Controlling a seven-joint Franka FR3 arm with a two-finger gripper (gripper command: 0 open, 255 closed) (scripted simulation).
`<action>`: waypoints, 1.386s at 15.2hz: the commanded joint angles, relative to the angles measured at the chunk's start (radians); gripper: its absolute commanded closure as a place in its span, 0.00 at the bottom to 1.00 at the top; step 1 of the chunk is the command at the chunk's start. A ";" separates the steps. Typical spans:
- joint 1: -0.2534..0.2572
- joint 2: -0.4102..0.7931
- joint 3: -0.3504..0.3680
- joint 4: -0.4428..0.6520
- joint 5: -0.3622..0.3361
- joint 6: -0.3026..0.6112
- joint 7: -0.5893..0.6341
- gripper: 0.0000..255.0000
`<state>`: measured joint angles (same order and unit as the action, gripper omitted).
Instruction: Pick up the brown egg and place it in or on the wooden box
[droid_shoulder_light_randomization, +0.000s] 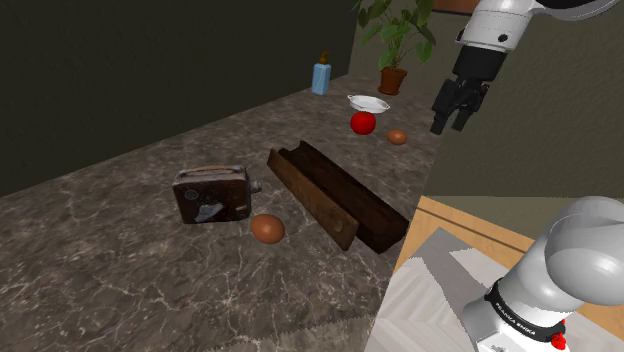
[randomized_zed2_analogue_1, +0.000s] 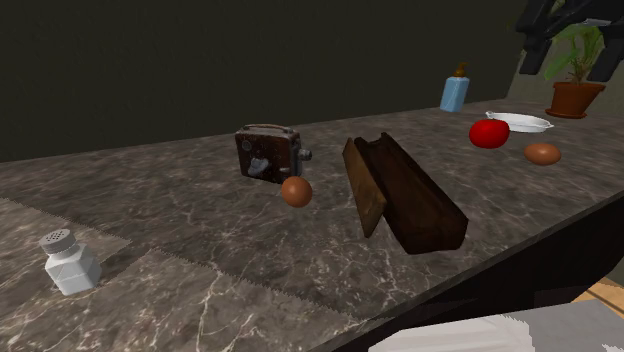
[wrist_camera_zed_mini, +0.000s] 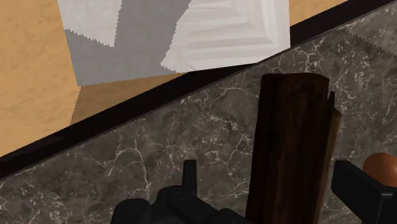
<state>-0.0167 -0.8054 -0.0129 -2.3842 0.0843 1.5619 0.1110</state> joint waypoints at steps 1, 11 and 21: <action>0.000 0.000 0.000 0.000 0.000 0.000 0.000 0.00; 0.082 0.241 0.114 -0.015 0.119 0.255 0.057 0.00; 0.152 0.552 0.220 0.089 0.190 0.473 0.103 0.00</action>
<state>0.1286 -0.2929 0.1948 -2.3177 0.2699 2.0144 0.2061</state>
